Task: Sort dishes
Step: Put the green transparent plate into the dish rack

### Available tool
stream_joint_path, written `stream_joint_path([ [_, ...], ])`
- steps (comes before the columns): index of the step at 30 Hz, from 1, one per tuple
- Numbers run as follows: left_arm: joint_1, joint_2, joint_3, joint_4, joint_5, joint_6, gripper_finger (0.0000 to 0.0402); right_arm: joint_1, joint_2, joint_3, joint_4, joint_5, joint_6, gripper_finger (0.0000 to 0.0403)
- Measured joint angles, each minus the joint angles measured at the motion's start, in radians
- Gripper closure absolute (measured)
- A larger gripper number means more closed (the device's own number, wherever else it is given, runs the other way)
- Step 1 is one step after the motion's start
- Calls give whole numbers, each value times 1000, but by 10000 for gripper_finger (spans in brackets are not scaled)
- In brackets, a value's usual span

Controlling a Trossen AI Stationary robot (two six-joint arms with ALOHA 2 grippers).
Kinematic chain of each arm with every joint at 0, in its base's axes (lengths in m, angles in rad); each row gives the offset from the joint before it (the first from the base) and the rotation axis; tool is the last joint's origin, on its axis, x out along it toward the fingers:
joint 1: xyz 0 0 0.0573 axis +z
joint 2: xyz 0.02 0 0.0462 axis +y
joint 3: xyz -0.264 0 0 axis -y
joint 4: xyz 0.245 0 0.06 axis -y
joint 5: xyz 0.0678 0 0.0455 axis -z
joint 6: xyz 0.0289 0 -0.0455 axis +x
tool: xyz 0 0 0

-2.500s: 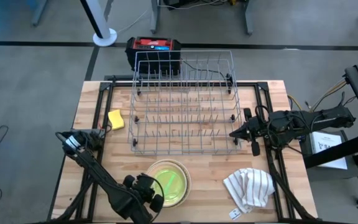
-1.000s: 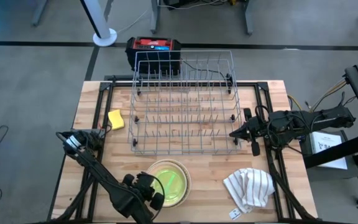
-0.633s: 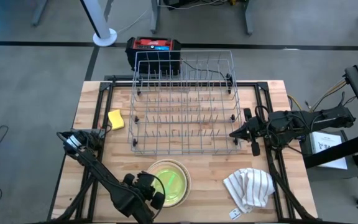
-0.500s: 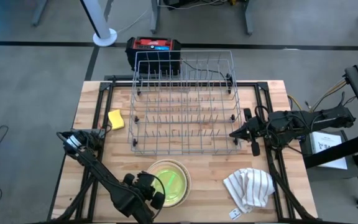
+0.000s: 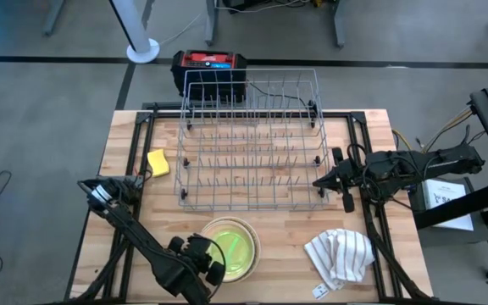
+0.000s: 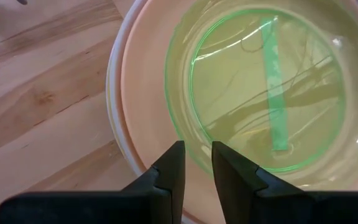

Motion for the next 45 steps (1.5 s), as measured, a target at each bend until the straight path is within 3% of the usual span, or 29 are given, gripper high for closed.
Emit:
stream_joint_path([
  [30,1,45,0,12,33,4,333,0,0,0,-2,0,-11,403],
  [45,1,45,0,10,34,4,370,0,0,0,-2,0,-11,403],
])
